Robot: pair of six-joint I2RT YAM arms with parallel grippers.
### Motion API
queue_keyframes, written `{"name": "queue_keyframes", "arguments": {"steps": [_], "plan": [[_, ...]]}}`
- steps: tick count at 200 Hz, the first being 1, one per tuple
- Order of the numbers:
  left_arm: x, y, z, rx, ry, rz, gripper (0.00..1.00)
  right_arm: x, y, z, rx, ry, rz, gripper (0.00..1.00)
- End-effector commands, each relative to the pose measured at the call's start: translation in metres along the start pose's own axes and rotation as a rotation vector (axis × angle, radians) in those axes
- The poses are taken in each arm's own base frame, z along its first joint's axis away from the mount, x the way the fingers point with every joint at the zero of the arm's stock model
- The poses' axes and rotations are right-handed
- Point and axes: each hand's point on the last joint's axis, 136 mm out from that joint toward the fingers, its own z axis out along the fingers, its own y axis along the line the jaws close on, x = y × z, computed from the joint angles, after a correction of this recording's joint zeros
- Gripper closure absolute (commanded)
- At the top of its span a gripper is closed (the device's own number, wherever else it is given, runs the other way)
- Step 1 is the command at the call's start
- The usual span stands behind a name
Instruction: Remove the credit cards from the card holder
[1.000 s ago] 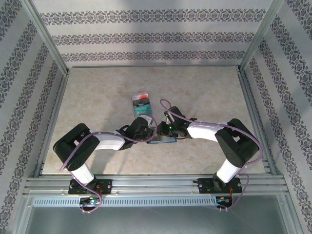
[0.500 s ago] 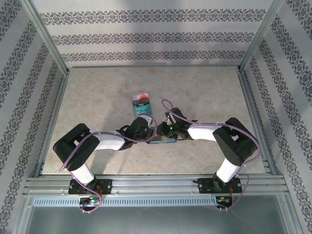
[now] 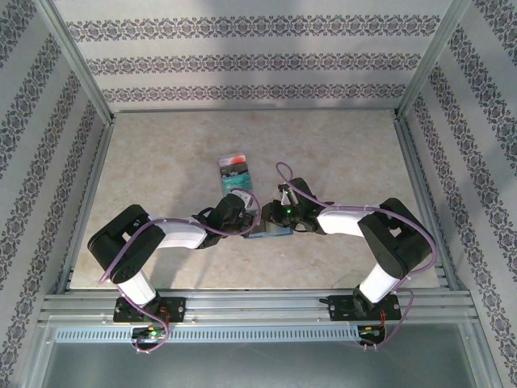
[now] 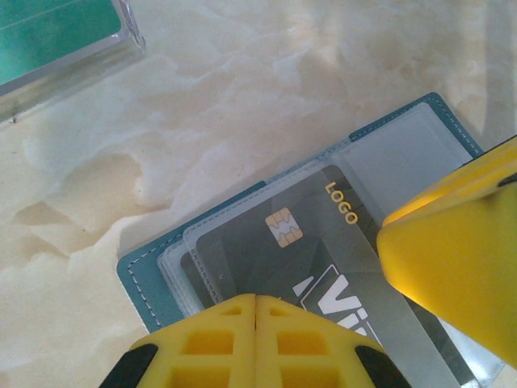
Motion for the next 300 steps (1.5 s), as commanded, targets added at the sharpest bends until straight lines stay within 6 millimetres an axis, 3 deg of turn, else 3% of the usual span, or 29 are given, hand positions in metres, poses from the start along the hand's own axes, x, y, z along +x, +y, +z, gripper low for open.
{"name": "queue_keyframes", "arguments": {"steps": [1, 110, 200, 273, 300], "plan": [[0.018, 0.010, 0.002, -0.019, 0.051, -0.023, 0.95, -0.001, 0.011, -0.001, -0.073, -0.001, 0.010, 0.74], [0.019, 0.007, 0.003, -0.005, 0.052, -0.033, 0.95, 0.006, 0.021, 0.017, -0.265, 0.031, 0.087, 0.79], [0.024, 0.023, -0.002, -0.094, 0.070, -0.040, 0.91, -0.006, 0.021, -0.004, -0.351, -0.018, 0.117, 0.87], [0.025, 0.024, -0.003, -0.094, 0.073, -0.046, 0.91, -0.007, 0.013, -0.011, -0.343, -0.035, 0.132, 0.88], [0.025, 0.023, -0.004, -0.092, 0.068, -0.049, 0.90, -0.008, 0.009, -0.014, -0.330, -0.046, 0.131, 0.94]]}}
